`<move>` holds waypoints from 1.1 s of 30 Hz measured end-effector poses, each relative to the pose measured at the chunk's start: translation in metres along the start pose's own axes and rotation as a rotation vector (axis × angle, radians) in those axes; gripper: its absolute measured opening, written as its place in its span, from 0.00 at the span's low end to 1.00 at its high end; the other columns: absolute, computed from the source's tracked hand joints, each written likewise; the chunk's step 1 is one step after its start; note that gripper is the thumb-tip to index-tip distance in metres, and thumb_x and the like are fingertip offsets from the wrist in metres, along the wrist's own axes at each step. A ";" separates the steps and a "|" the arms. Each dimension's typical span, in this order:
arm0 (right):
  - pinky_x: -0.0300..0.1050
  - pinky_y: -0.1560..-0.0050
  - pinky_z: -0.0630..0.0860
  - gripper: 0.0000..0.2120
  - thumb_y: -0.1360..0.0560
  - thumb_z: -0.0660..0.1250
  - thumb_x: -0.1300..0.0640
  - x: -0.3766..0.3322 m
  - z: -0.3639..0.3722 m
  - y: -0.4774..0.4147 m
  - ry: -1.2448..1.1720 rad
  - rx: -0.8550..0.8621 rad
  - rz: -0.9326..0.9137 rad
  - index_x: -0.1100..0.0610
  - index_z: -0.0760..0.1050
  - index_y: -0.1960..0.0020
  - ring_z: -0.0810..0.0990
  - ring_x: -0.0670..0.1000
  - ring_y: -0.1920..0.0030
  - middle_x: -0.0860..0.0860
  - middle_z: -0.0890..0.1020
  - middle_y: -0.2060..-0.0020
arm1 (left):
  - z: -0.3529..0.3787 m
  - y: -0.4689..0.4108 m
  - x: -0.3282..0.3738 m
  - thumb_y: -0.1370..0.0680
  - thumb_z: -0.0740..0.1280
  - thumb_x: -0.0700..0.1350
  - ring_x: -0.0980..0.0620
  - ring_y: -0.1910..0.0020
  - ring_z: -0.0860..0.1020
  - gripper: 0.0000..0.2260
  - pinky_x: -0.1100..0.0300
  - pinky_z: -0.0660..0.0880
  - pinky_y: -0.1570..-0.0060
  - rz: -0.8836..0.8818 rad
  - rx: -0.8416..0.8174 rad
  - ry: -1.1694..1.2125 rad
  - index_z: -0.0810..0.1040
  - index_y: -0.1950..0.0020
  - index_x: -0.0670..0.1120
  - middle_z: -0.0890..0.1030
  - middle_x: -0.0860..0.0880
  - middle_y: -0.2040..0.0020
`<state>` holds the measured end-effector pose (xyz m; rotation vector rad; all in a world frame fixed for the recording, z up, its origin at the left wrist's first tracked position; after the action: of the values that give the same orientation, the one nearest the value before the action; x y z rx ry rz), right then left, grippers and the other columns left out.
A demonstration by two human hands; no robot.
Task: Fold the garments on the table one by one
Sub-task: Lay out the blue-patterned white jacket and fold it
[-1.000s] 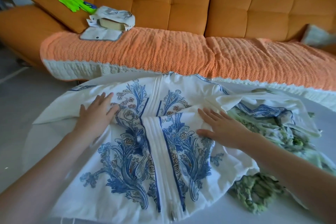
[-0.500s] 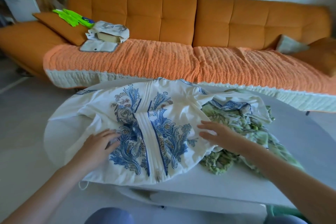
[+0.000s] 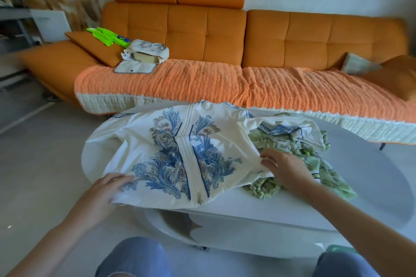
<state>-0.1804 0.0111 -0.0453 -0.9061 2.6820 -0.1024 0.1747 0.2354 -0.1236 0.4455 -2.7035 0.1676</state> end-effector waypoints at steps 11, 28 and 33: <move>0.31 0.63 0.72 0.10 0.24 0.66 0.50 0.022 -0.013 0.047 0.066 -0.528 -0.148 0.40 0.73 0.63 0.77 0.42 0.65 0.42 0.75 0.65 | -0.019 0.002 0.018 0.24 0.62 0.32 0.51 0.44 0.78 0.21 0.68 0.67 0.52 -0.016 -0.041 0.266 0.78 0.53 0.61 0.81 0.50 0.46; 0.37 0.51 0.72 0.18 0.26 0.66 0.42 0.001 0.034 0.057 0.018 -0.264 0.005 0.49 0.75 0.40 0.74 0.44 0.50 0.45 0.75 0.48 | 0.031 0.015 0.113 0.34 0.67 0.68 0.57 0.30 0.65 0.34 0.51 0.54 0.29 0.148 -0.111 -0.119 0.68 0.30 0.59 0.67 0.61 0.30; 0.44 0.47 0.72 0.26 0.29 0.66 0.37 0.013 0.039 0.052 0.137 -0.134 0.151 0.52 0.70 0.39 0.71 0.50 0.42 0.48 0.72 0.43 | 0.044 0.020 0.119 0.34 0.77 0.49 0.49 0.42 0.76 0.26 0.54 0.72 0.44 0.148 0.085 -0.117 0.77 0.37 0.52 0.77 0.54 0.40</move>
<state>-0.2079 0.0457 -0.0945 -0.7560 2.9037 0.0508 0.0484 0.2128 -0.1178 0.2868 -2.8536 0.3075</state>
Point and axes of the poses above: each hand's wrist, its own y-axis away from the middle knuckle, its own z-axis out of the palm, x = y × z, the point moved 10 cm from there along -y, towards the middle knuckle
